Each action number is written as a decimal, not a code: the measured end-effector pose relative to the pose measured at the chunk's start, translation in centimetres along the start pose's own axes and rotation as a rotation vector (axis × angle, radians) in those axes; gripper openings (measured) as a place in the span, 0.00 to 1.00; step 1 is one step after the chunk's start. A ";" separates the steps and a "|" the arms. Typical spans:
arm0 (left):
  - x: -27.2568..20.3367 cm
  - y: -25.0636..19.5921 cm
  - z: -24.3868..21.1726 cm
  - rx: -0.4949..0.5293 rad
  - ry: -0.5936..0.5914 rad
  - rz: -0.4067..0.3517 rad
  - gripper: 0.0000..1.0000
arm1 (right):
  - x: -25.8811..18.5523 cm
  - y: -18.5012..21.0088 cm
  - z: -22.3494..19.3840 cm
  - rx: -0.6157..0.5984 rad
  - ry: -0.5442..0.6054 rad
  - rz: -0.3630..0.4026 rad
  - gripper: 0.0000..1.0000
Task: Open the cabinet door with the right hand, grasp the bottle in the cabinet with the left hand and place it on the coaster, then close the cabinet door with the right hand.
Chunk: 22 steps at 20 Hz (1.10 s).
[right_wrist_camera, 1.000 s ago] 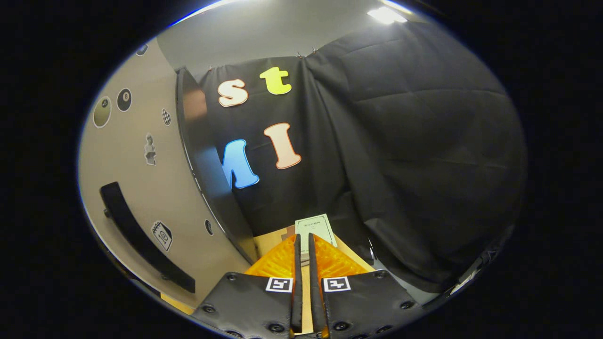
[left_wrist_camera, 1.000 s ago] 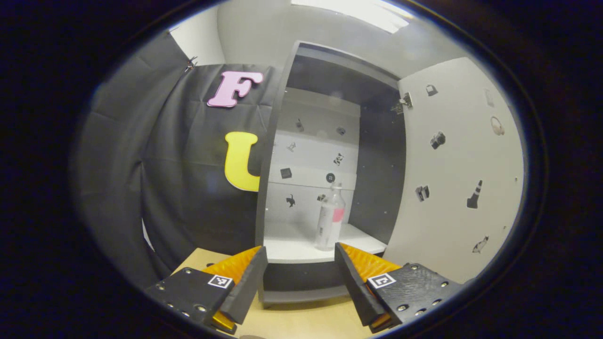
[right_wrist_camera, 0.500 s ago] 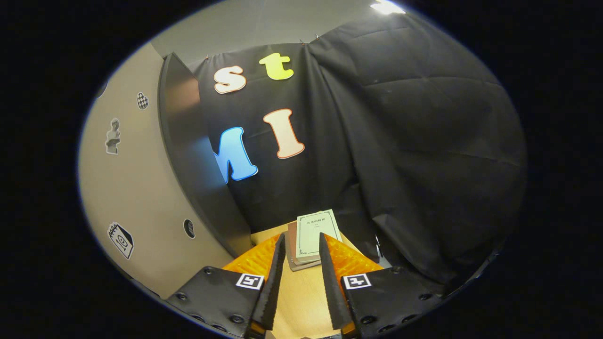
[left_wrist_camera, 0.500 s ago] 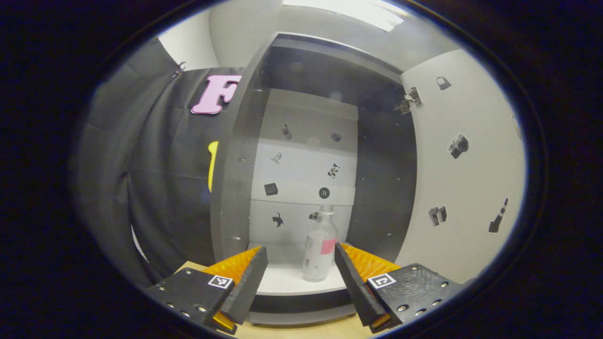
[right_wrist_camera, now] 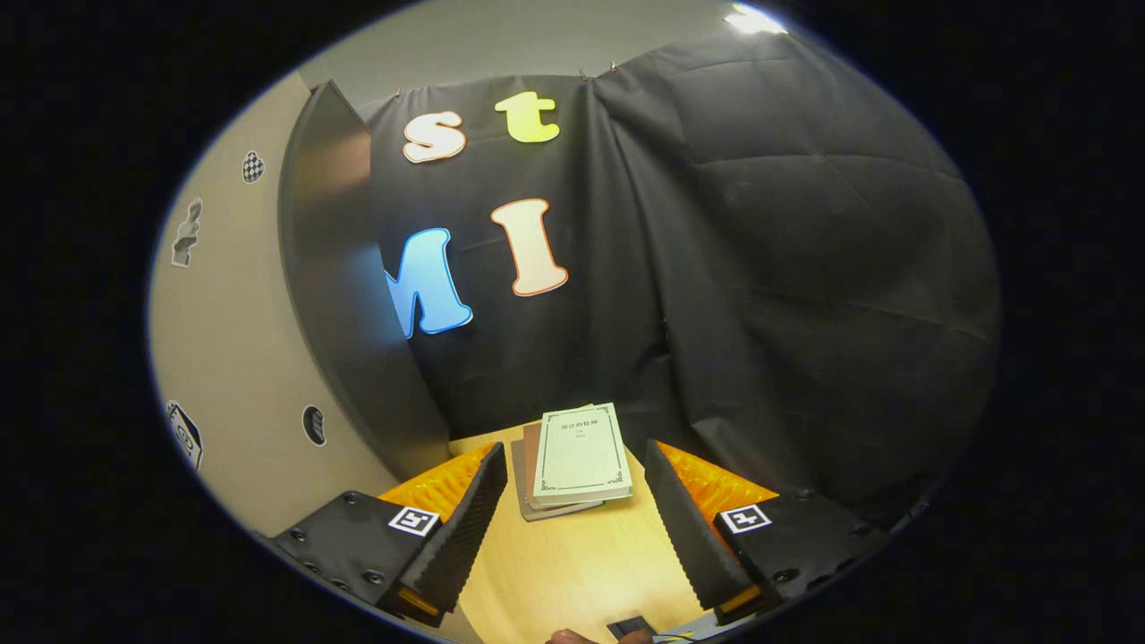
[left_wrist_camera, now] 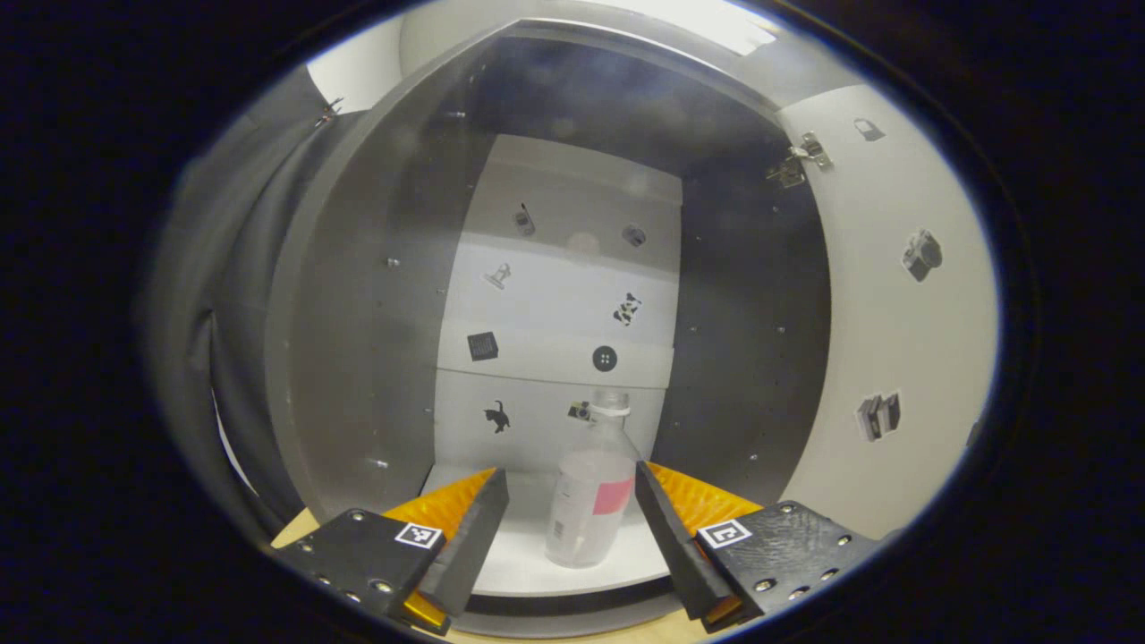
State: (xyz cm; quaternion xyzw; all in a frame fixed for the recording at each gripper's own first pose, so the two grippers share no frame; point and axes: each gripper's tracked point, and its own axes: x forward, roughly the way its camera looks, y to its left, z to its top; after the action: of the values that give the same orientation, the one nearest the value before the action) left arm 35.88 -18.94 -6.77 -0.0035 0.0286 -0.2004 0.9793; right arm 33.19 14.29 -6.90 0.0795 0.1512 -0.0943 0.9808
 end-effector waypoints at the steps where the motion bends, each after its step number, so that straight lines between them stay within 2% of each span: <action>1: 0.6 -0.2 -0.2 -0.005 0.000 -0.010 0.89 | 0.2 -0.1 -0.1 -0.001 0.007 0.000 0.98; 7: 3.6 -1.3 -1.1 0.007 0.002 -0.049 0.88 | 0.9 -0.7 -1.1 -0.015 0.051 -0.011 0.98; 12: 5.4 -1.8 -1.8 0.089 0.014 -0.040 0.88 | 1.5 -1.1 -1.1 -0.002 0.062 -0.022 0.98; 22: 7.2 -1.7 -3.6 0.118 0.060 -0.041 0.87 | 2.0 -2.0 -1.5 0.020 0.073 -0.045 0.98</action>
State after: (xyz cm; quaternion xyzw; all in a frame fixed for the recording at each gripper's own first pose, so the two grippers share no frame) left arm 41.58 -23.27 -10.70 0.0598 0.0460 -0.2217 0.9722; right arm 34.27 12.32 -9.19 0.0892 0.1880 -0.1146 0.9714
